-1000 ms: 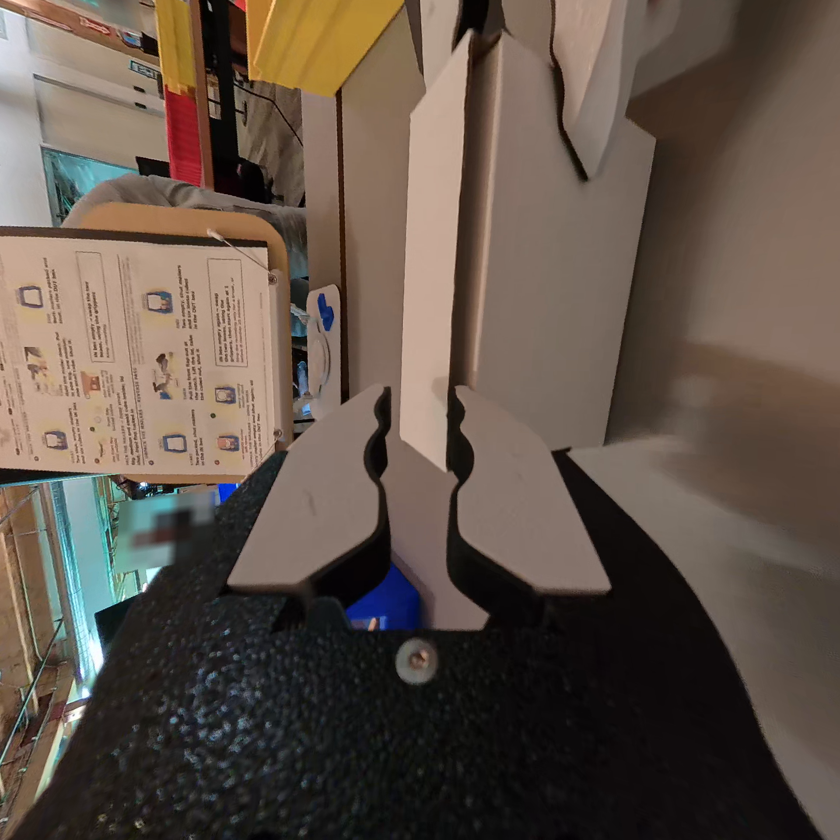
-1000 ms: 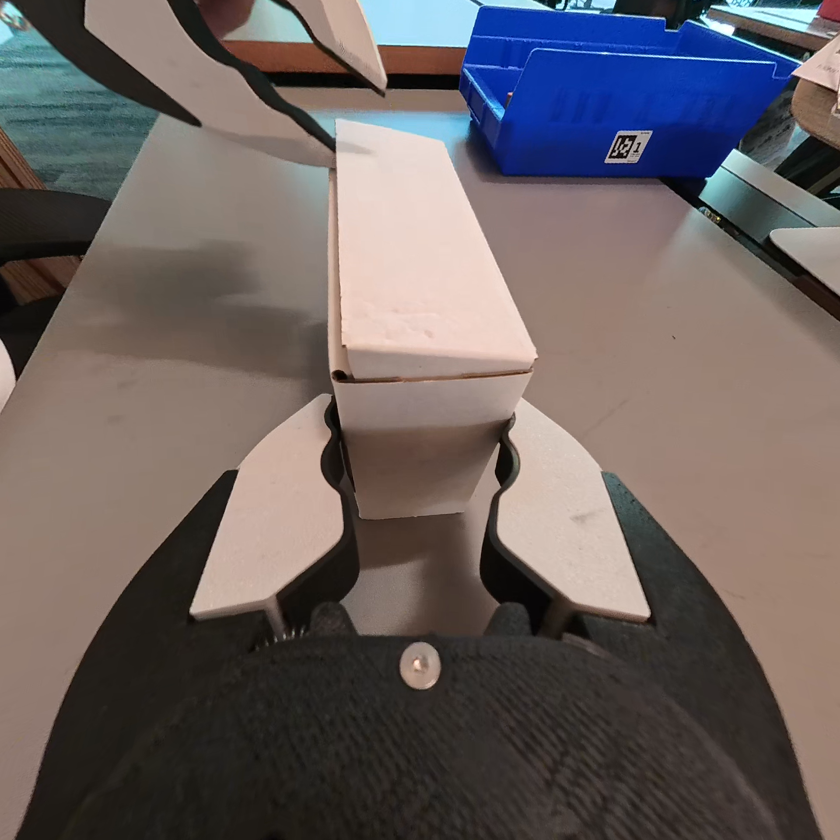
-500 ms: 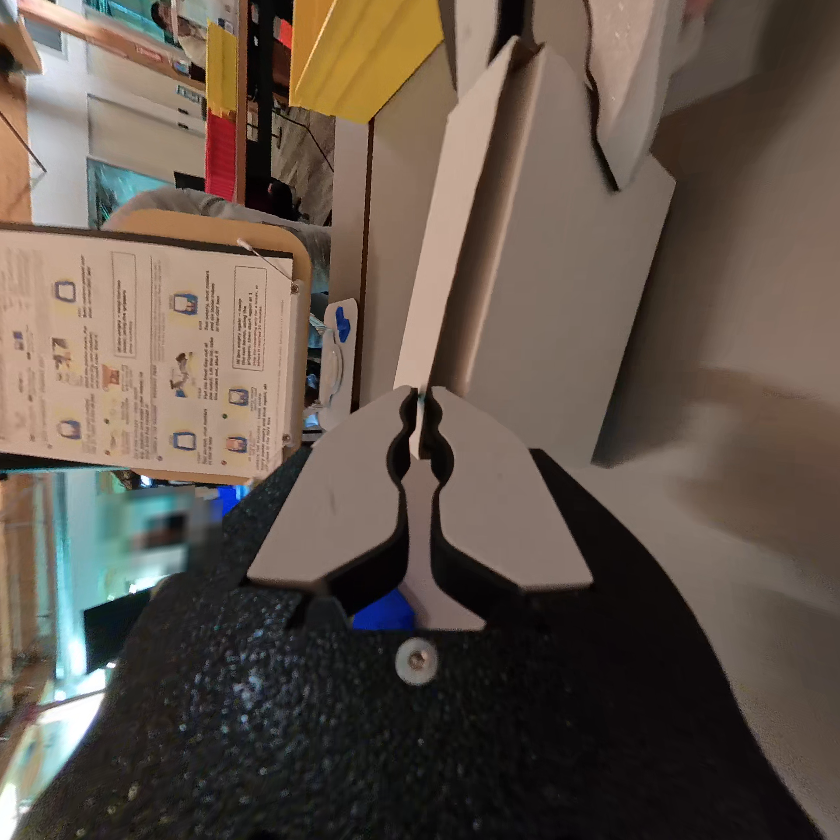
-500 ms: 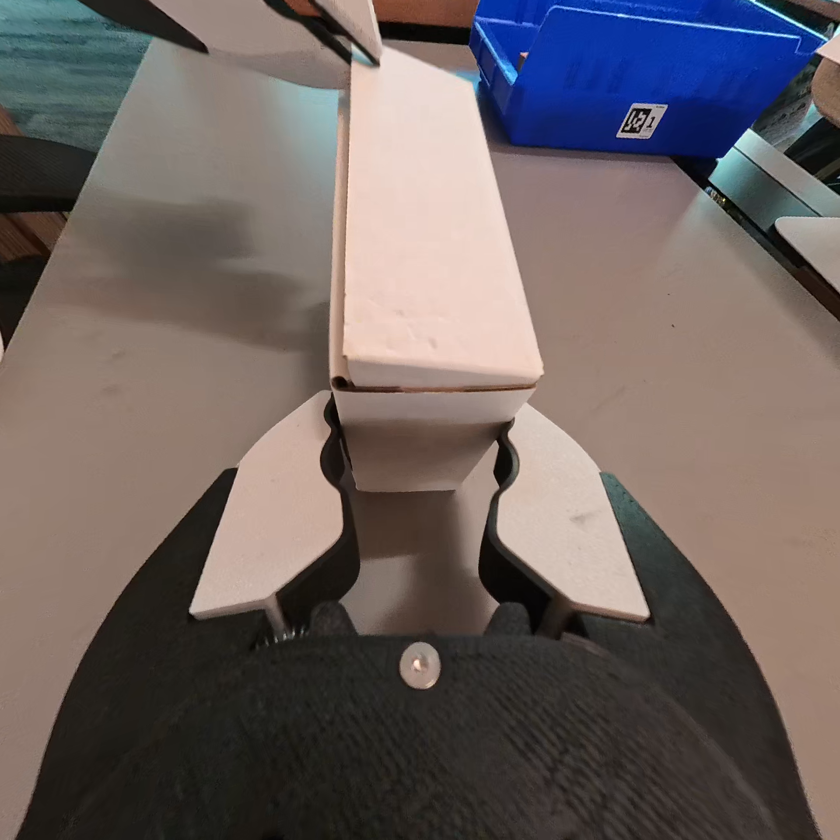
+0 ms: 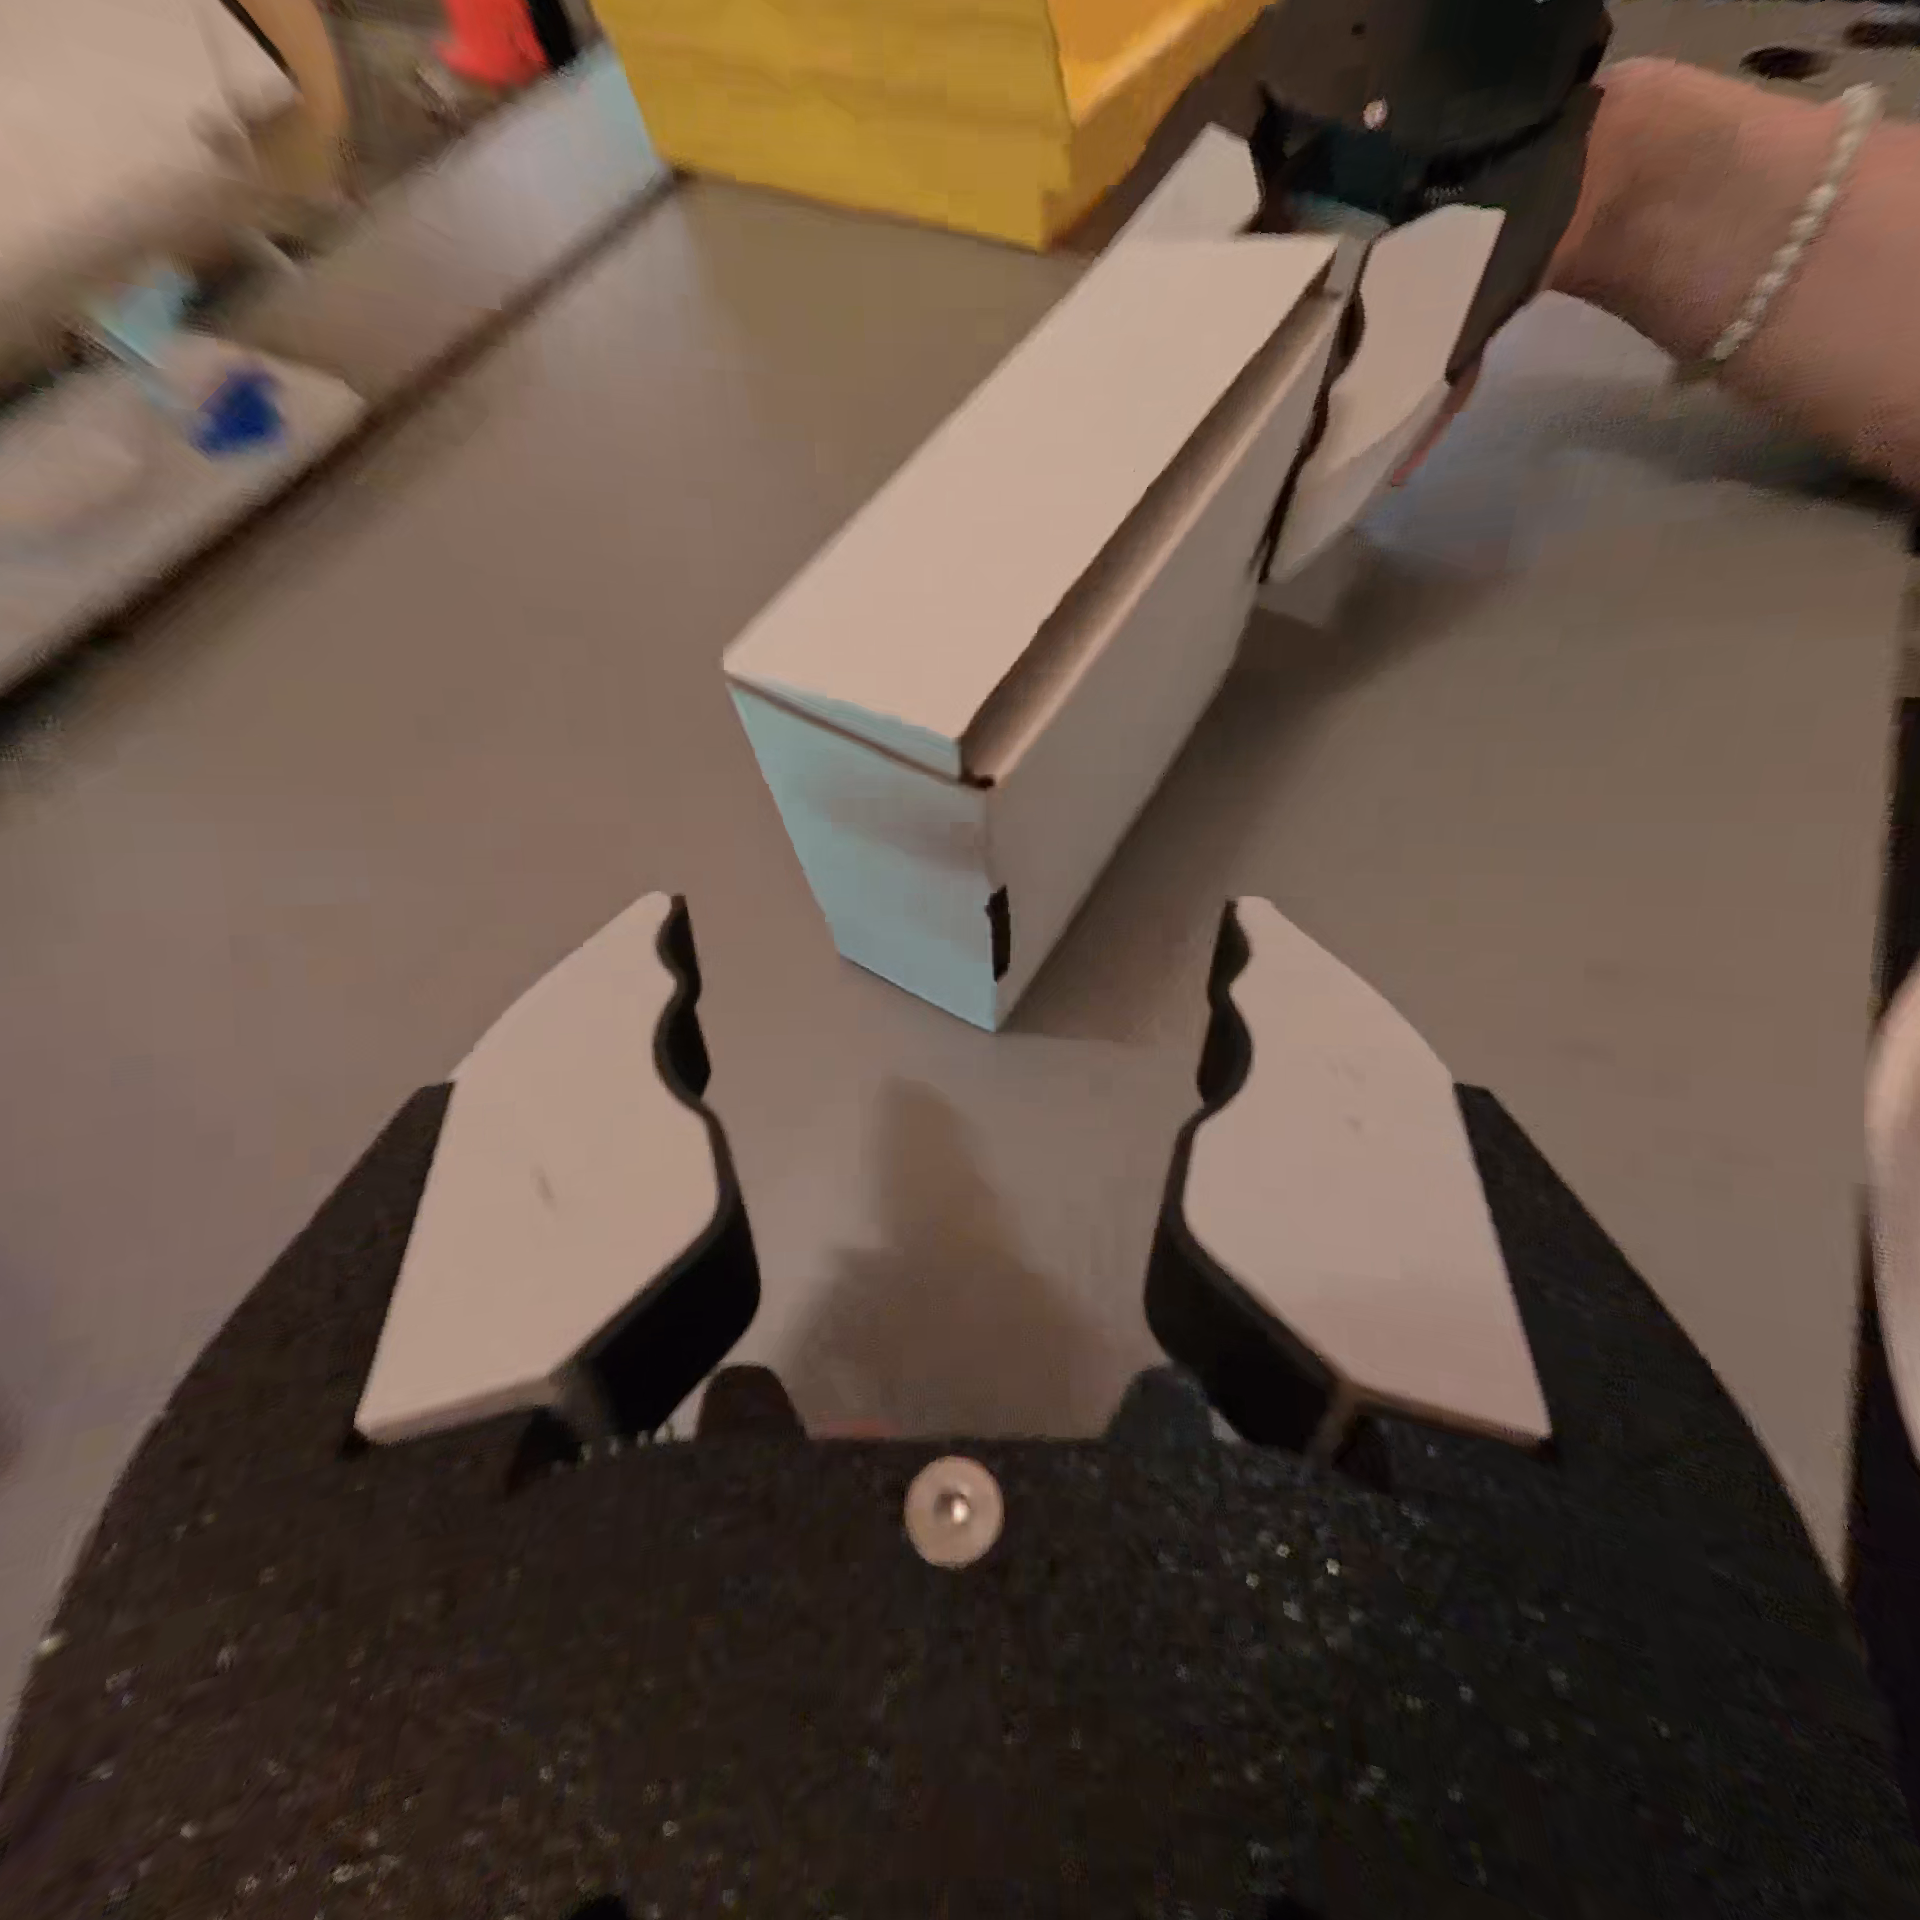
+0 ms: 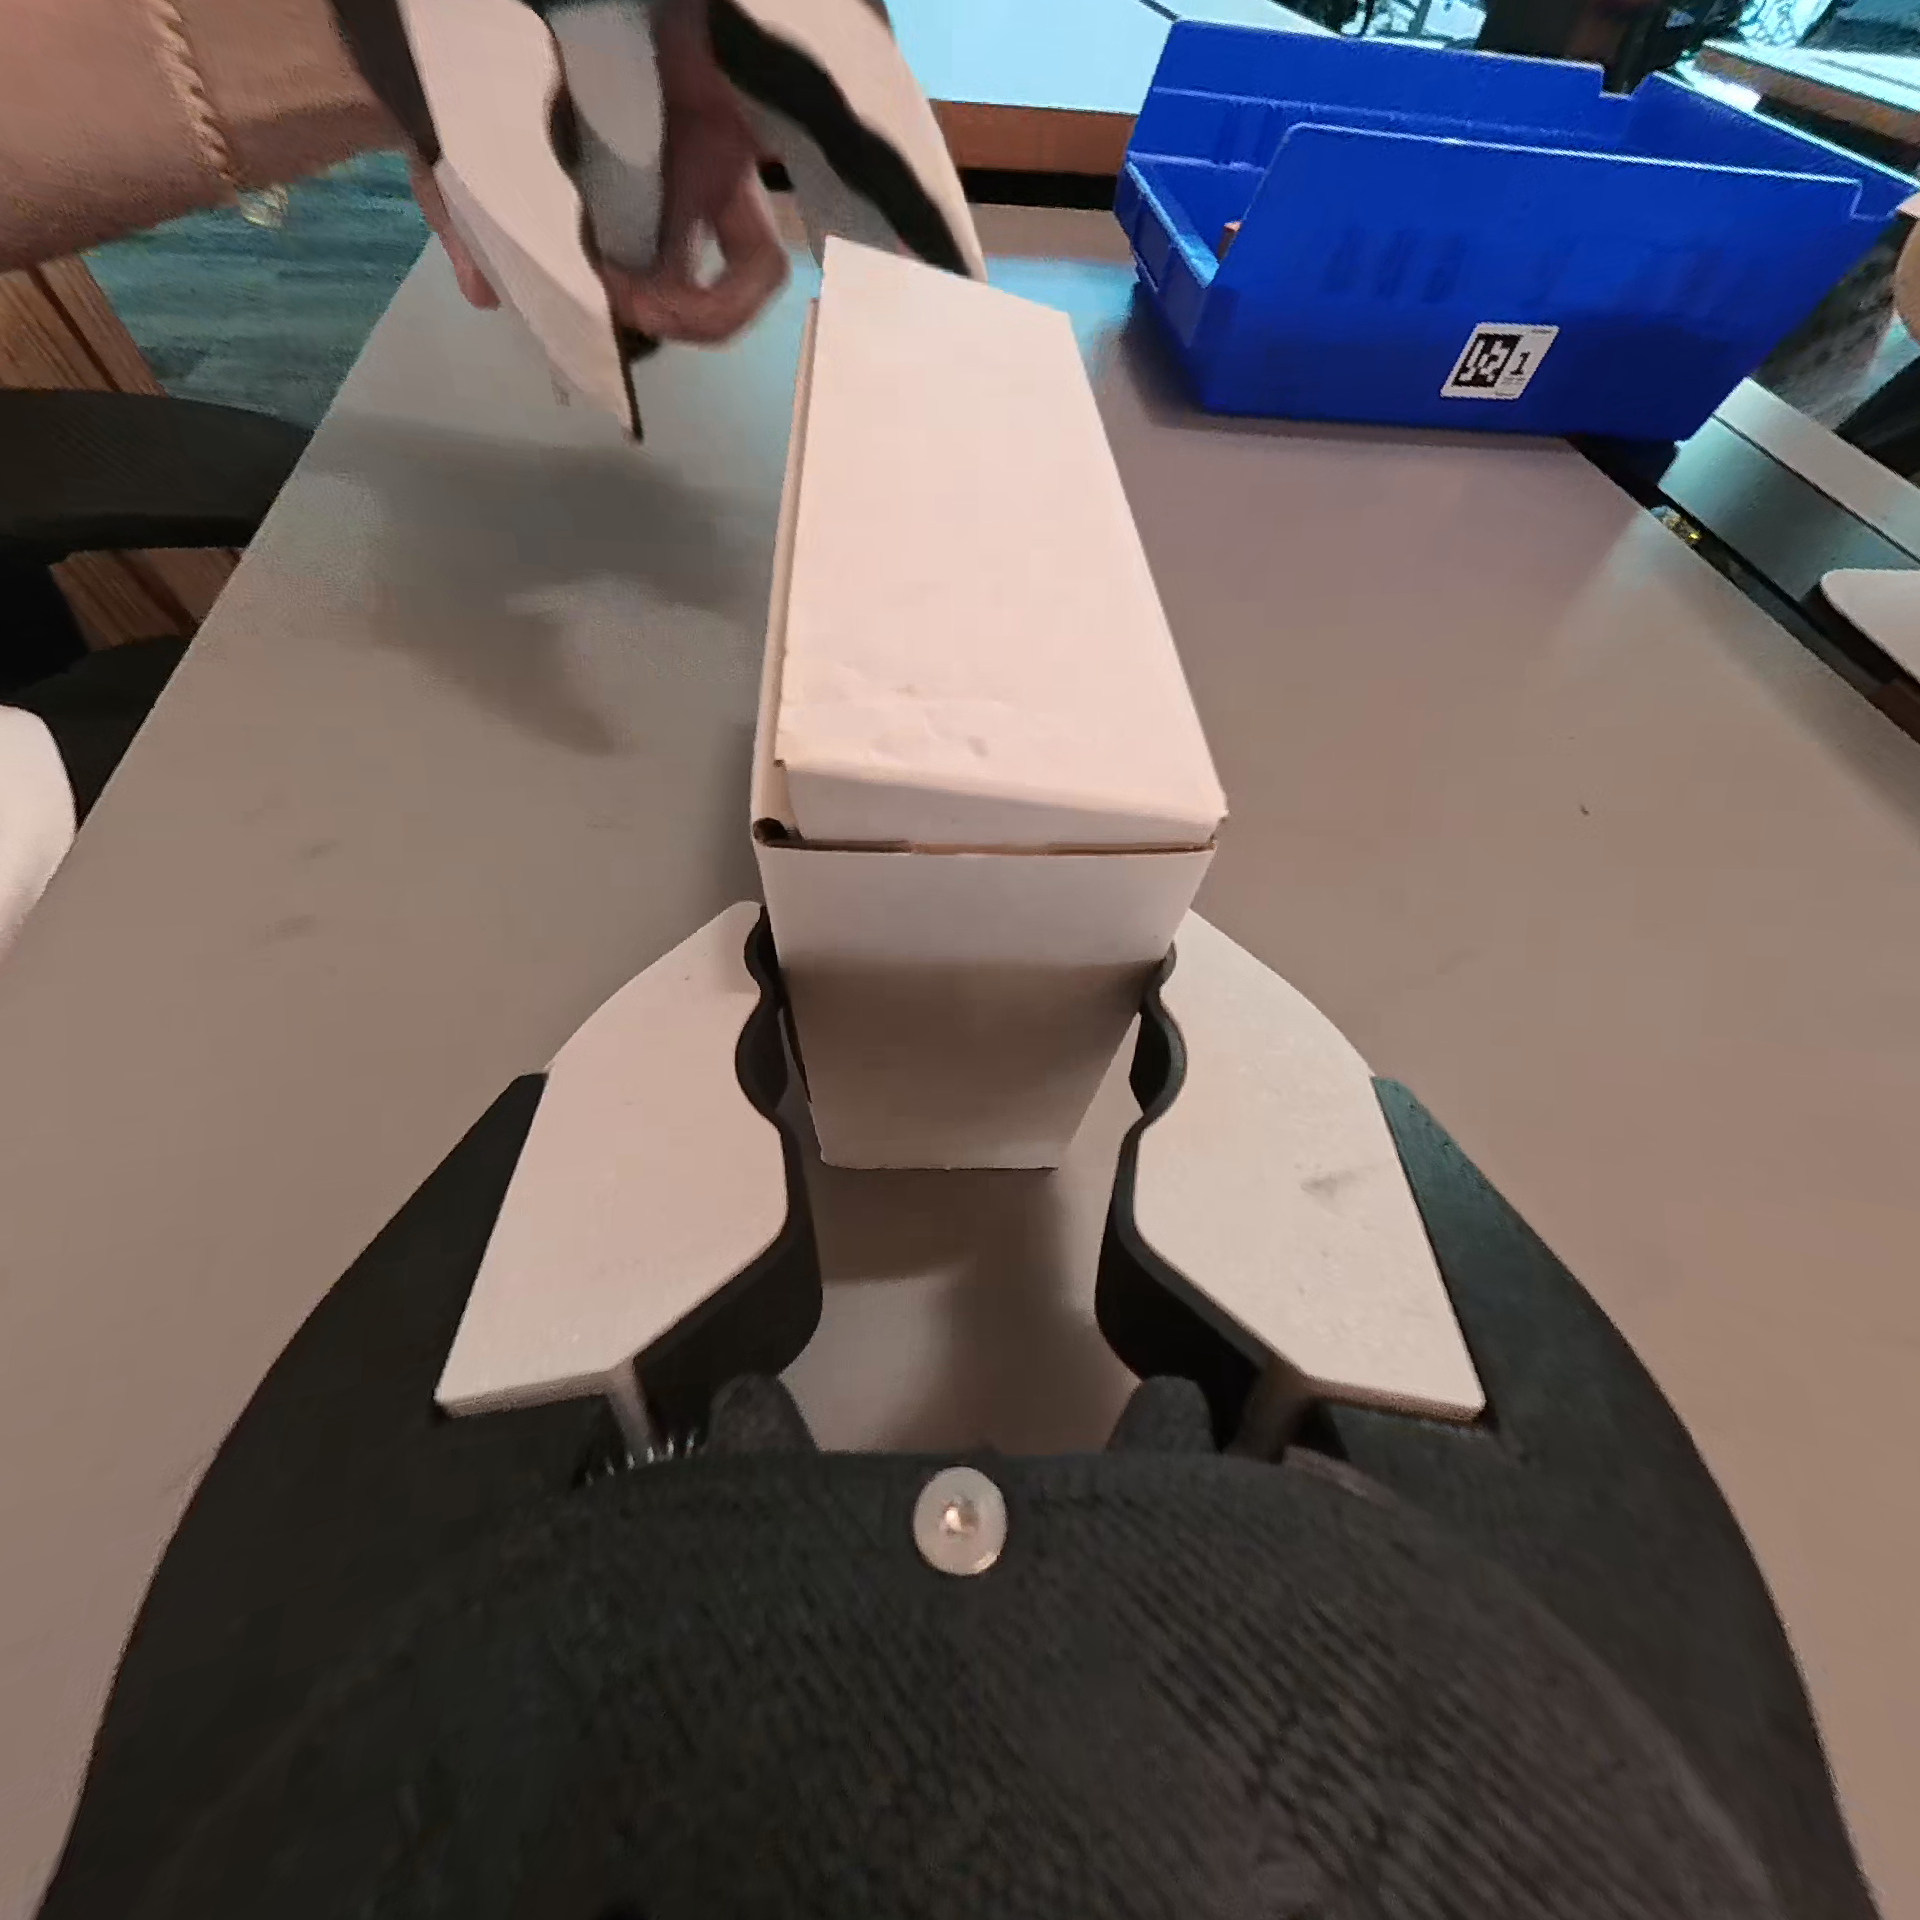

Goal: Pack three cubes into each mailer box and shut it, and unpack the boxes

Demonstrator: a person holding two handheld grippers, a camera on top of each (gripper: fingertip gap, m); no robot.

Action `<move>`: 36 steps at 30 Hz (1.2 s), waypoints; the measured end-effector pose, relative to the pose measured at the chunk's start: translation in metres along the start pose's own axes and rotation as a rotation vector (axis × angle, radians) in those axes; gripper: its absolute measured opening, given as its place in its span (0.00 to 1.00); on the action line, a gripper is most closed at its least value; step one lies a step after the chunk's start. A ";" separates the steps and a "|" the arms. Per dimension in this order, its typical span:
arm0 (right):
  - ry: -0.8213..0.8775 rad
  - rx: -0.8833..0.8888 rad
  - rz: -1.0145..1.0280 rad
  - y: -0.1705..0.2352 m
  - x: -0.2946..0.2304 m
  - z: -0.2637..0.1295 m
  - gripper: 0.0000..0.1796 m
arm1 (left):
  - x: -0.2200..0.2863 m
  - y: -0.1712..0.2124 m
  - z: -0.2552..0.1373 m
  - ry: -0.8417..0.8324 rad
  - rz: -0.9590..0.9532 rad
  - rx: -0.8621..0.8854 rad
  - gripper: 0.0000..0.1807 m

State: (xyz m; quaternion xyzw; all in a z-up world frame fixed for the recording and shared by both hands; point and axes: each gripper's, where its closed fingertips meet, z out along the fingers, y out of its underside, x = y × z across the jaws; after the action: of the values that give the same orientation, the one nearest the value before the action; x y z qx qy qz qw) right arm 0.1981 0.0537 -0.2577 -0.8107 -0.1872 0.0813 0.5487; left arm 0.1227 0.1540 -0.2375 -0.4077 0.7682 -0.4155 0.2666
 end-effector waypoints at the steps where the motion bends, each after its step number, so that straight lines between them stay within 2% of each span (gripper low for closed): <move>1: -0.011 0.002 -0.007 0.000 -0.001 0.000 0.37 | 0.001 0.006 0.006 0.043 -0.030 -0.005 0.52; 7: -0.087 0.003 -0.013 -0.001 -0.012 0.000 0.37 | 0.011 0.008 0.037 0.088 0.064 0.017 0.51; 10: -0.092 0.003 -0.011 -0.001 -0.013 0.000 0.37 | 0.012 0.007 0.049 0.072 0.084 0.053 0.43; 12: -0.094 0.003 -0.008 -0.001 -0.013 0.000 0.36 | 0.011 0.006 0.049 0.094 0.083 0.076 0.41; 15: -0.099 0.001 -0.004 -0.001 -0.013 0.000 0.36 | 0.010 0.004 0.050 0.111 0.124 0.091 0.43; 18: -0.098 0.001 0.004 -0.001 -0.012 0.000 0.36 | 0.010 0.005 0.052 0.157 0.087 0.075 0.42; 23: -0.128 -0.009 0.025 0.000 -0.016 0.000 0.36 | 0.010 0.007 0.054 0.095 0.144 0.061 0.45; 25: -0.159 -0.009 0.028 0.000 -0.018 0.000 0.36 | 0.021 0.003 0.045 0.243 0.040 0.096 0.40; 26: -0.175 -0.008 0.020 0.000 -0.020 0.000 0.36 | 0.026 0.002 0.041 0.318 -0.008 0.109 0.41; 28: -0.191 -0.008 0.014 -0.002 -0.024 0.004 0.36 | 0.023 0.008 0.048 0.270 -0.013 0.051 0.57; 29: -0.197 -0.010 0.011 -0.003 -0.026 0.007 0.36 | 0.032 0.011 0.048 0.300 0.019 0.024 0.60; 31: -0.197 -0.014 0.014 -0.002 -0.026 0.007 0.36 | 0.032 0.007 0.048 0.270 0.010 0.051 0.57; 32: -0.188 -0.014 0.014 -0.002 -0.025 0.007 0.36 | 0.029 0.007 0.047 0.237 0.015 0.061 0.53; 33: -0.177 -0.014 0.016 -0.002 -0.025 0.007 0.36 | 0.030 0.006 0.046 0.228 0.035 0.072 0.44; 36: -0.168 -0.026 0.019 -0.001 -0.026 0.008 0.36 | 0.031 0.005 0.045 0.195 0.079 0.086 0.44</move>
State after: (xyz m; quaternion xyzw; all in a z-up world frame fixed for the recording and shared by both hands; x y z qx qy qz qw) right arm 0.1717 0.0504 -0.2621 -0.8098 -0.2260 0.1515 0.5198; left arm 0.1375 0.1103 -0.2671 -0.3231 0.7874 -0.4749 0.2238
